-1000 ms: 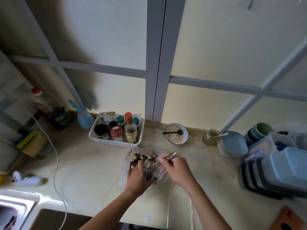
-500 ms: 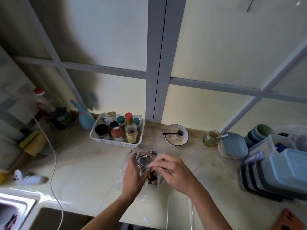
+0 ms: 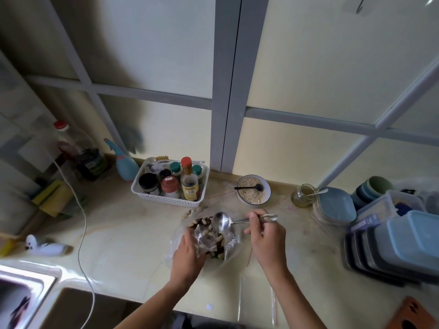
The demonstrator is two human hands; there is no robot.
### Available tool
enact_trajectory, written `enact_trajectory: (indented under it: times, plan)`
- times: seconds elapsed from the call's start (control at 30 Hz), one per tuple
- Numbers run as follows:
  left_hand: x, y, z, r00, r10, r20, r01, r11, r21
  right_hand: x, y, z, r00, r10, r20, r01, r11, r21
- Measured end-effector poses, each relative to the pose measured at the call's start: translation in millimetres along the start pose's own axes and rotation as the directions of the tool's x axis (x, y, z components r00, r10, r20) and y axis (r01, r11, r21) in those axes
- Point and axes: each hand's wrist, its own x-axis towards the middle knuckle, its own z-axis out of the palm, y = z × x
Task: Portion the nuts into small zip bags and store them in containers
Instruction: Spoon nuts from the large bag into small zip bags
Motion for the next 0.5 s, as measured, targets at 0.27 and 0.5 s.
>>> enact_trajectory:
  times: [0.27, 0.5]
  plan:
    - [-4, 9, 3, 0.988, -0.088, 0.129, 0.055, 0.969, 0.241, -4, 36, 54, 0.986, 0.121, 0.113, -0.107, 0.986, -0.125]
    - [-4, 3, -2, 0.984, -0.158, 0.079, 0.134, 0.96, 0.247, -4, 32, 80, 0.971, -0.035, 0.236, 0.091, 0.969, -0.232]
